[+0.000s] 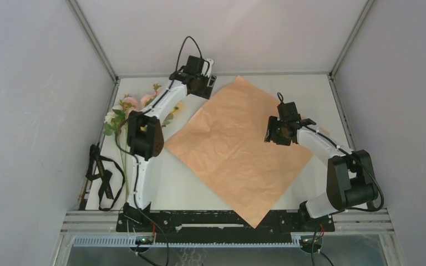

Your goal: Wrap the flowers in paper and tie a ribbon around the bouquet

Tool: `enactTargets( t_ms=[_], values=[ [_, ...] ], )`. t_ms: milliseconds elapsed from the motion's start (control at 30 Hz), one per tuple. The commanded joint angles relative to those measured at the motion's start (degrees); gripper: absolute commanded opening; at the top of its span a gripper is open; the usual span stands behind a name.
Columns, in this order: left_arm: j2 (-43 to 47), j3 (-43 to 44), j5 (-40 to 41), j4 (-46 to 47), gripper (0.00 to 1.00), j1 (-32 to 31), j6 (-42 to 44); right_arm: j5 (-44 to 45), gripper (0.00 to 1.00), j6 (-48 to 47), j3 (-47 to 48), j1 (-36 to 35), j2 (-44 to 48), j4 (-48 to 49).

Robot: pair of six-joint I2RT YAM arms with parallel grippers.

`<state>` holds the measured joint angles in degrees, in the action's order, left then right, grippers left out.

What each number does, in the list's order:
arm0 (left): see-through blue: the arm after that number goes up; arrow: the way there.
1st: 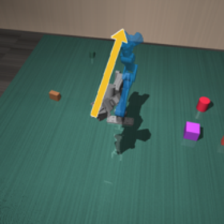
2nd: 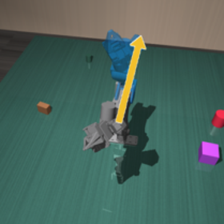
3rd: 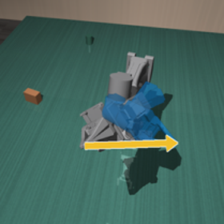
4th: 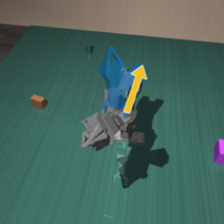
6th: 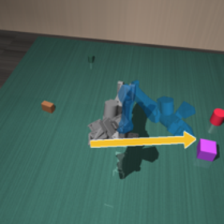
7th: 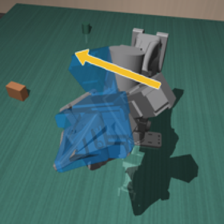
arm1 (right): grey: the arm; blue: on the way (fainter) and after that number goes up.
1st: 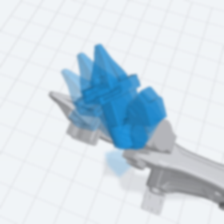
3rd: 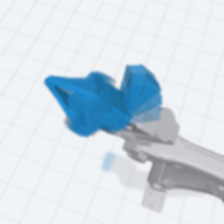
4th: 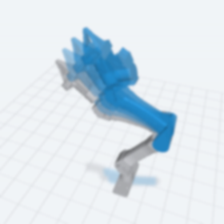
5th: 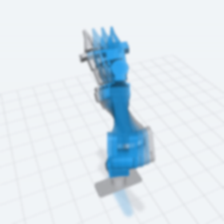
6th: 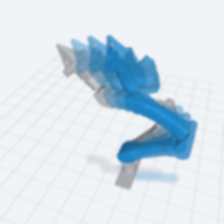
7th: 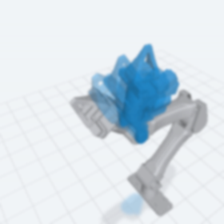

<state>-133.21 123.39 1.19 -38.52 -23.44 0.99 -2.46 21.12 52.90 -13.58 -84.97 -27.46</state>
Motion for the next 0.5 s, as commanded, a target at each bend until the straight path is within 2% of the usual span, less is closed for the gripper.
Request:
enactTargets(
  t_ms=[0,133,233,333,467],
  values=[
    [17.51,-11.80,6.03,1.04,0.74,-0.44,6.26,5.65,0.60,1.54,0.59,-2.67,2.89,-2.01],
    [27.70,-31.09,1.92,1.15,0.67,-4.10,9.18,3.55,0.57,2.97,-1.12,-5.03,2.50,-2.14],
    [31.67,-43.25,-0.28,1.91,0.58,-8.24,10.44,3.21,0.55,3.57,-1.13,-5.62,-0.80,-2.04],
    [31.56,-49.75,0.48,3.07,0.53,-11.44,12.02,1.58,0.54,3.89,-1.11,-5.51,-3.57,-1.08],
    [28.26,-50.76,4.26,4.09,0.50,-11.71,12.34,0.75,0.54,4.01,-1.05,-5.23,-5.71,0.52]
  ],
)
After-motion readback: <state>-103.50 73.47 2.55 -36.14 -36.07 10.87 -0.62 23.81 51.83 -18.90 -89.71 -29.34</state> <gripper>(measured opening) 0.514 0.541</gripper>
